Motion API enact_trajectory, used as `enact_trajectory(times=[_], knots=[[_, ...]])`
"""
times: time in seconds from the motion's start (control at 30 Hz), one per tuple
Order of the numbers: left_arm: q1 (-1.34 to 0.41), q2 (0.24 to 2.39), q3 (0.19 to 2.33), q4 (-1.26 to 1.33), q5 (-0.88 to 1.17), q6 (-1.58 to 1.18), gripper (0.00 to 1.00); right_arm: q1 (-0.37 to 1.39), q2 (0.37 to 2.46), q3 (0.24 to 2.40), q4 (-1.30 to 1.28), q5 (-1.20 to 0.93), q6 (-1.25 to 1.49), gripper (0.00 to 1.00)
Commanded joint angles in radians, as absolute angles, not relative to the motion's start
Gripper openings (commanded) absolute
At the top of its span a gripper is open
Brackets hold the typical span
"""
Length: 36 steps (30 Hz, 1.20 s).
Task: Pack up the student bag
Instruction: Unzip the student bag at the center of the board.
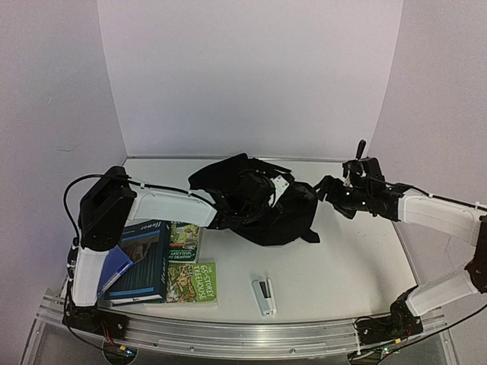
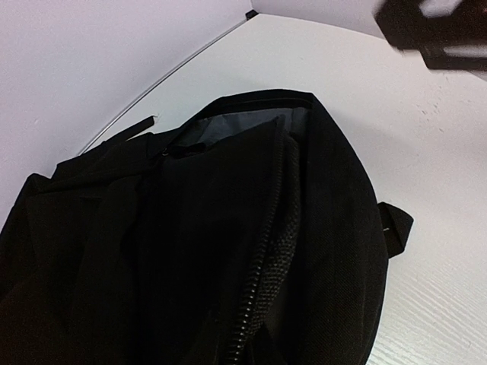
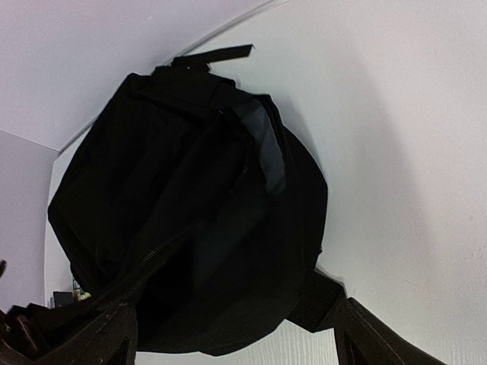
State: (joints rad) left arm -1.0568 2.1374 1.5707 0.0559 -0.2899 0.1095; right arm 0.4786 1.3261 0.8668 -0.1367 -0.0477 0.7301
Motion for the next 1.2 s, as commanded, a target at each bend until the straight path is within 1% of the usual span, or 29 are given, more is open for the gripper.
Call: enact_trajectory(times=[0.0, 0.23, 0.37, 0.5, 0.63, 0.73, 0.77, 0.83, 0.93, 1.0, 1.03, 1.07, 1.17], knots=[[-0.990, 2.020, 1.621, 0.047, -0.242, -0.025, 0.05, 0.497, 1.370, 0.828, -0.133, -0.107, 0.764, 0.90], [-0.867, 1.955, 1.596, 0.038, -0.028, -0.211, 0.02, 0.541, 1.447, 0.770, 0.007, -0.219, 0.840, 0.89], [-0.840, 1.928, 1.562, 0.070, 0.000, -0.250, 0.01, 0.558, 1.507, 0.759, 0.102, -0.228, 0.890, 0.85], [-0.823, 1.922, 1.556, 0.069, 0.051, -0.270, 0.01, 0.561, 1.581, 0.758, 0.175, -0.238, 0.936, 0.80], [-0.813, 1.913, 1.552, 0.070, 0.063, -0.275, 0.00, 0.563, 1.645, 0.773, 0.209, -0.217, 0.964, 0.72], [-0.799, 1.906, 1.548, 0.072, 0.079, -0.285, 0.00, 0.563, 1.681, 0.789, 0.233, -0.206, 0.979, 0.63], [-0.794, 1.903, 1.547, 0.070, 0.087, -0.290, 0.00, 0.564, 1.689, 0.795, 0.235, -0.198, 0.980, 0.59], [-0.782, 1.892, 1.544, 0.067, 0.100, -0.304, 0.00, 0.563, 1.700, 0.803, 0.235, -0.172, 0.979, 0.45], [-0.757, 1.866, 1.534, 0.063, 0.113, -0.332, 0.00, 0.562, 1.707, 0.808, 0.224, -0.133, 0.975, 0.18], [-0.736, 1.844, 1.526, 0.063, 0.130, -0.357, 0.00, 0.558, 1.705, 0.810, 0.202, -0.112, 0.963, 0.06], [-0.727, 1.835, 1.524, 0.059, 0.145, -0.368, 0.00, 0.551, 1.700, 0.807, 0.189, -0.106, 0.954, 0.02], [-0.716, 1.825, 1.524, 0.054, 0.159, -0.381, 0.00, 0.542, 1.693, 0.803, 0.173, -0.101, 0.945, 0.00], [-0.692, 1.810, 1.542, 0.017, 0.205, -0.412, 0.00, 0.486, 1.646, 0.776, 0.129, -0.096, 0.909, 0.00]])
